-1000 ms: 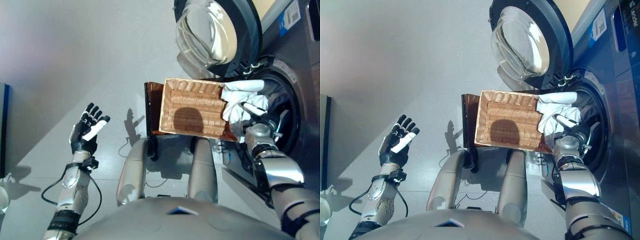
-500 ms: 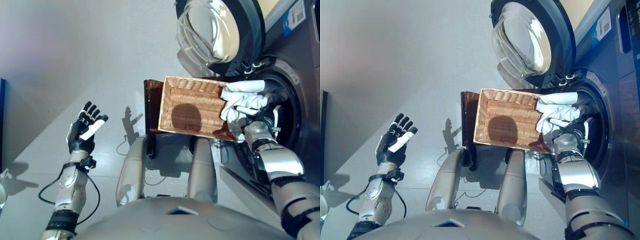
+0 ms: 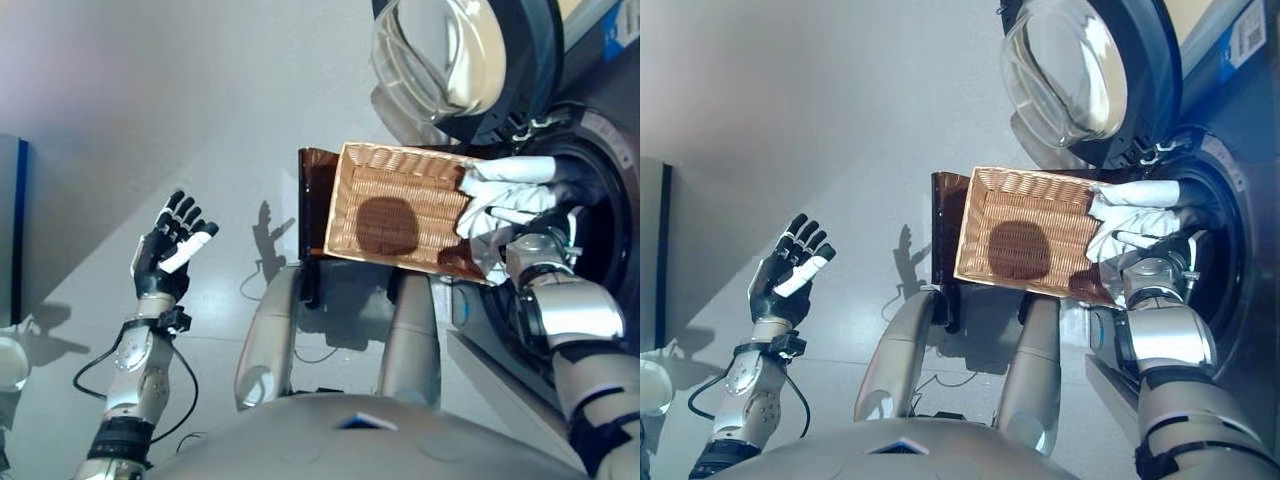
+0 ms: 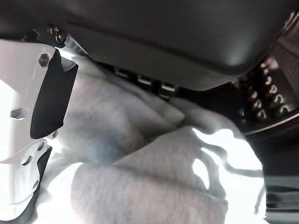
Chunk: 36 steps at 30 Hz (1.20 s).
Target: Pick up the clothes and place them into the washing machine
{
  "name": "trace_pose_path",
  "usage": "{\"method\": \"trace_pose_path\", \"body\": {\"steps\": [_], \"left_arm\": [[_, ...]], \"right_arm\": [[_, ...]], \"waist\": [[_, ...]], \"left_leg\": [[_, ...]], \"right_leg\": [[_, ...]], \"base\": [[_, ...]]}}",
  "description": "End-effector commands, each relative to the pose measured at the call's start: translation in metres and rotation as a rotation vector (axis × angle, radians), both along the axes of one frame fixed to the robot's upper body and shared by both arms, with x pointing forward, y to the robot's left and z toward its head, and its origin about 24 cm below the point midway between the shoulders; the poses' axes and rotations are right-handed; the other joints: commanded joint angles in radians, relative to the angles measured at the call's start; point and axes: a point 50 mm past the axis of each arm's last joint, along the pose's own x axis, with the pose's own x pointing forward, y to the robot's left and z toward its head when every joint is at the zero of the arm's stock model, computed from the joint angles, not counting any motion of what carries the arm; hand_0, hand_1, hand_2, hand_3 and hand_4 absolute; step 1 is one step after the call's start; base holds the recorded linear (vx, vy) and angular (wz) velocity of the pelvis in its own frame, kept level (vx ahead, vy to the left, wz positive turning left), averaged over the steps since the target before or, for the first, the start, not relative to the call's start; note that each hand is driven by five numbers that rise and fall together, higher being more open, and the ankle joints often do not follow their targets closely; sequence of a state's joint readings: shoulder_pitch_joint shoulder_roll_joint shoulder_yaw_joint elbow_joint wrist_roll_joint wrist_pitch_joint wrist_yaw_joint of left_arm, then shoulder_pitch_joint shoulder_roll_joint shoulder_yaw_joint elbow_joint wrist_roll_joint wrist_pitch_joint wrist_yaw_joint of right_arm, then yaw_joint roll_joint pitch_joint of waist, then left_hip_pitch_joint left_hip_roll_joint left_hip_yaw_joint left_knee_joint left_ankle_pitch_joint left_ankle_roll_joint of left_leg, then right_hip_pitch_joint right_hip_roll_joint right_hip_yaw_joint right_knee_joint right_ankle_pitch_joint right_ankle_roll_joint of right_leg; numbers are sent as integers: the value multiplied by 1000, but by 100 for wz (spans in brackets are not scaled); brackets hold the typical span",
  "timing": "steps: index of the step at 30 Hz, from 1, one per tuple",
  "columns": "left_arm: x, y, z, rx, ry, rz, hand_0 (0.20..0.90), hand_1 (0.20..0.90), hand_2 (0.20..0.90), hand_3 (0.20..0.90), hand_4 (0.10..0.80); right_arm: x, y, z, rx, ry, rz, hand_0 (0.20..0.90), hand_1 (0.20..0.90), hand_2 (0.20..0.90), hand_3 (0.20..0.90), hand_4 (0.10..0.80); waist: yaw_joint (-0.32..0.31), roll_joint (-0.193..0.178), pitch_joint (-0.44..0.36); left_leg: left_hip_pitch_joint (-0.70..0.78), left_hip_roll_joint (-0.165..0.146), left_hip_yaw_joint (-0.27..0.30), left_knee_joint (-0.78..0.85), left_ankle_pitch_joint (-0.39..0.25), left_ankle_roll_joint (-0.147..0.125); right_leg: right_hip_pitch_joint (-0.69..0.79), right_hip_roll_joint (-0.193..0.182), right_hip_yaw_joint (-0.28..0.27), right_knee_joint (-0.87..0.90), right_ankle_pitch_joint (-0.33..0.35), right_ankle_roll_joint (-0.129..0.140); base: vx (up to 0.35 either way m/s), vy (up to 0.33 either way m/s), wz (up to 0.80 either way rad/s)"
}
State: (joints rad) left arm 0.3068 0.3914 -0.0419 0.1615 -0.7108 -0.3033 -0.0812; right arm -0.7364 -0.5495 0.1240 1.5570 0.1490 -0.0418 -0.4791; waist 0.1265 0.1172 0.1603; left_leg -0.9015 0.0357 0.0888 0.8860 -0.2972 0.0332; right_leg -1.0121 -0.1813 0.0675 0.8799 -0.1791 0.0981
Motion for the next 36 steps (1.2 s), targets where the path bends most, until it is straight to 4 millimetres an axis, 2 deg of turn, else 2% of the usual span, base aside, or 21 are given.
{"method": "trace_pose_path", "body": {"steps": [1,7,8,9,10,21,26,28,30,31,33,34,36], "left_arm": [[11,18,44,83,-205,12,900,900,900,900,800],[10,22,49,84,-225,42,900,900,900,900,800],[9,23,50,83,-226,49,900,900,900,900,800],[9,23,52,86,-234,51,900,900,900,900,800],[9,23,52,86,-234,52,900,900,900,900,800],[9,23,53,82,-243,67,900,900,900,900,800],[9,27,54,90,-247,85,900,900,900,900,800],[9,28,53,87,-252,101,900,900,900,900,800],[11,29,54,88,-261,121,900,900,900,900,800],[12,30,54,90,-260,119,900,900,900,900,800],[12,33,55,91,-270,148,900,900,900,900,800],[12,33,55,93,-270,146,900,900,900,900,800],[12,32,58,79,-291,163,900,900,900,900,800]], "right_arm": [[16,-4,24,-77,-28,65,900,900,900,900,800],[18,3,20,-76,-5,112,900,900,900,900,800],[19,4,19,-80,-1,121,815,815,815,815,739],[20,6,19,-85,5,134,387,387,387,387,433],[20,6,19,-85,5,134,200,200,200,200,300],[25,17,16,-136,60,196,200,200,200,200,300],[26,19,15,-92,3,172,200,200,200,200,300],[27,24,13,22,-124,111,200,200,200,200,300],[29,24,17,238,-393,-55,200,200,200,200,300],[28,23,16,242,-394,-58,200,200,200,200,300],[20,14,16,490,-702,-333,200,200,200,200,300],[19,14,15,495,-706,-336,200,200,200,200,300],[10,12,8,693,-967,-579,200,200,200,200,300]], "waist": [[28,20,-39],[25,19,-33],[26,18,-32],[28,19,-30],[27,19,-31],[26,19,-22],[22,14,-33],[18,11,-35],[9,8,-37],[11,6,-37],[5,8,-39],[7,6,-39],[2,16,-43]], "left_leg": [[-54,-12,-2,-83,83,-19],[-87,-13,-10,-59,81,-24],[-90,-13,-10,-56,80,-25],[-96,-13,-12,-50,79,-25],[-97,-13,-12,-49,79,-25],[-130,-14,-16,-20,77,-25],[-136,-11,-19,-19,74,-26],[-135,-10,-20,-24,74,-26],[-134,-9,-17,-26,72,-27],[-133,-9,-17,-25,71,-27],[-131,-9,-18,-27,65,-27],[-130,-9,-18,-26,64,-27],[-132,-10,-16,-23,59,-27]], "right_leg": [[-17,-8,-12,-8,-1,-43],[-43,-5,-16,14,-11,-47],[-46,-4,-16,18,-12,-48],[-52,-4,-17,24,-14,-49],[-53,-4,-17,24,-14,-49],[-83,0,-17,52,-18,-53],[-88,1,-20,56,-20,-53],[-86,4,-19,51,-20,-54],[-88,7,-17,51,-23,-54],[-88,7,-17,52,-23,-54],[-88,5,-14,51,-31,-54],[-88,4,-14,52,-32,-54],[-91,6,-12,59,-40,-54]], "base": [[0,0,0],[-7,-10,2],[-25,-30,1],[0,0,0],[0,0,0],[-3,-4,2],[1,-2,1],[0,0,0],[0,0,0],[34,-9,0],[15,-4,0],[0,0,0],[0,0,0]]}}
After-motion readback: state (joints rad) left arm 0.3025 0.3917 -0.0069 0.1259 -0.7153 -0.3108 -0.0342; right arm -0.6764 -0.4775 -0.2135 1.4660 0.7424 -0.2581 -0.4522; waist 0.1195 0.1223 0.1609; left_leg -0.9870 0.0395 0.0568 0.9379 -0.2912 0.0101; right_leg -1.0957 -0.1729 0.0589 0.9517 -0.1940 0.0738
